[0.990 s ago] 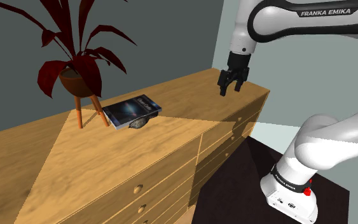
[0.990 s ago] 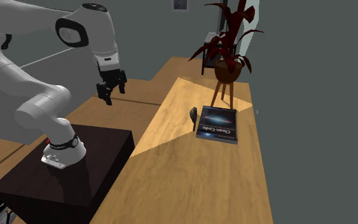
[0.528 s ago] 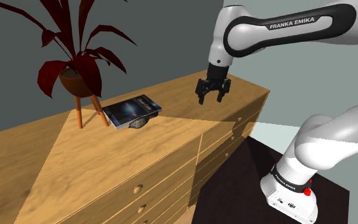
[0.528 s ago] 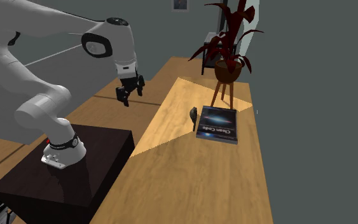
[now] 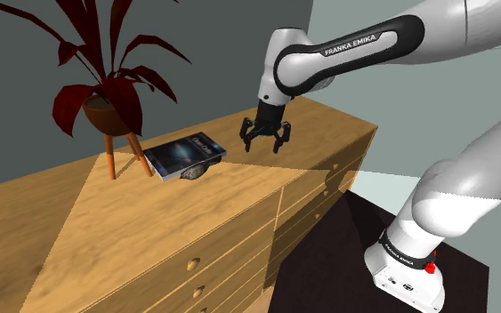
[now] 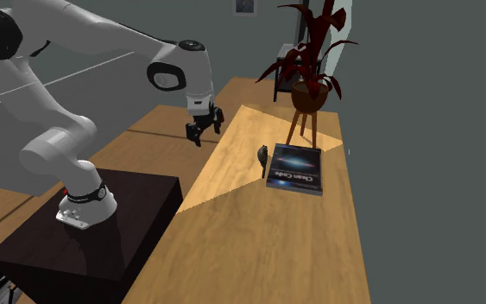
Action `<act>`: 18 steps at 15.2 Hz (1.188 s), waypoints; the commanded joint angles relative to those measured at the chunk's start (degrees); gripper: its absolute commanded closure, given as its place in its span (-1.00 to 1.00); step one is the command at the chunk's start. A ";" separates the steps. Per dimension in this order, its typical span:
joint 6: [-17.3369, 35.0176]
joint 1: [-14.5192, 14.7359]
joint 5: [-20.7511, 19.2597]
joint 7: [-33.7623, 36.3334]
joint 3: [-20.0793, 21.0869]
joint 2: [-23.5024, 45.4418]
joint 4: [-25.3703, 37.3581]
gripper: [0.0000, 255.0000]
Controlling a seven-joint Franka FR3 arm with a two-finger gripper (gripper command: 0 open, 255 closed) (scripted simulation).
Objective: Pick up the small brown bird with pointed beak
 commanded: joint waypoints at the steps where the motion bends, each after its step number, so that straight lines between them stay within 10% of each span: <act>1: 2.93 -0.06 0.28 4.17 1.31 4.28 2.24 -1.00; 18: 15.72 3.91 -5.74 34.39 0.75 40.06 32.07 -1.00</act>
